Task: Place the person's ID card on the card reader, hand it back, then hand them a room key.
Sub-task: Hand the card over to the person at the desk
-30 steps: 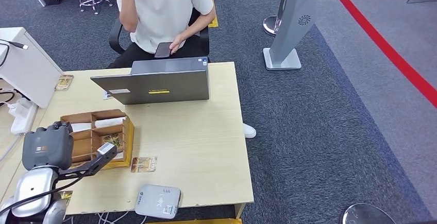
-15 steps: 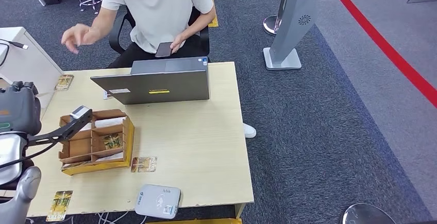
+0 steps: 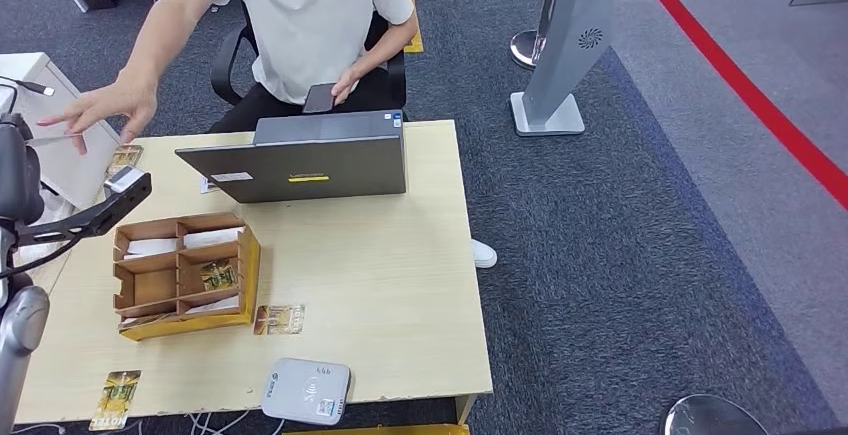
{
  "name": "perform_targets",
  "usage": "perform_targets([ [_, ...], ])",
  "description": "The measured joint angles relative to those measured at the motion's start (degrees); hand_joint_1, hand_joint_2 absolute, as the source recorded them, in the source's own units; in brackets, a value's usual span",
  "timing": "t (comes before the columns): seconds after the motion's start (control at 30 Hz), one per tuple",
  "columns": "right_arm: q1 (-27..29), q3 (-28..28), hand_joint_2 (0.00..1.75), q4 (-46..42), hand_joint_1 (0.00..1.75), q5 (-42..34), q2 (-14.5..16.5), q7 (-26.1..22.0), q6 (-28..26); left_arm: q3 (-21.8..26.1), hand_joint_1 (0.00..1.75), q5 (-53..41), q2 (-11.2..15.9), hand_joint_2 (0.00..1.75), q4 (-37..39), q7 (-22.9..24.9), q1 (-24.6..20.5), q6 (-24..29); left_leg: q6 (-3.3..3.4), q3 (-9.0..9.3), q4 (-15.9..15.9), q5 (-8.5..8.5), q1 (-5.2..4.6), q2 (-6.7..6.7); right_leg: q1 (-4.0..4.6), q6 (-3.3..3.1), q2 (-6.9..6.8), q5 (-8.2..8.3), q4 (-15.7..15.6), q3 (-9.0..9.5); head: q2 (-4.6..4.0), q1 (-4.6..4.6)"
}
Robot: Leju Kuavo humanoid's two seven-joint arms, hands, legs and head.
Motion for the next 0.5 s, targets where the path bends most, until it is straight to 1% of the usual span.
perform_targets([
  [0.17, 0.0, 0.0, 1.75, 0.0, 0.0, 0.0, 0.0, 0.0, 0.0, -0.5, 1.75, 0.0, 0.3, 1.75, 0.9, -0.1, -1.3, 0.0, 0.0, -0.01, 0.0, 0.0, 0.0, 0.0, 0.0, 0.0, 0.01, 0.0, 0.0, 0.0, 0.0, 0.01],
  [0.4, -0.1, 0.0, 1.75, 0.0, 0.0, 0.0, 0.0, 0.0, 0.4, -0.7, 1.75, 0.0, 0.4, 1.75, 1.8, -0.8, -1.9, 0.4, 0.0, -0.01, 0.0, 0.0, 0.0, 0.02, 0.0, 0.0, 0.03, 0.0, 0.0, -0.01, 0.0, 0.0],
  [0.5, -0.2, 0.0, 1.75, 0.0, 0.0, 0.0, 0.0, 0.0, 0.7, -0.7, 0.44, 0.0, 0.4, 1.75, 2.3, -1.8, -2.1, 0.7, 0.0, -0.01, 0.0, 0.0, 0.0, 0.02, 0.0, 0.0, 0.03, 0.0, 0.0, -0.01, -0.01, 0.01],
])
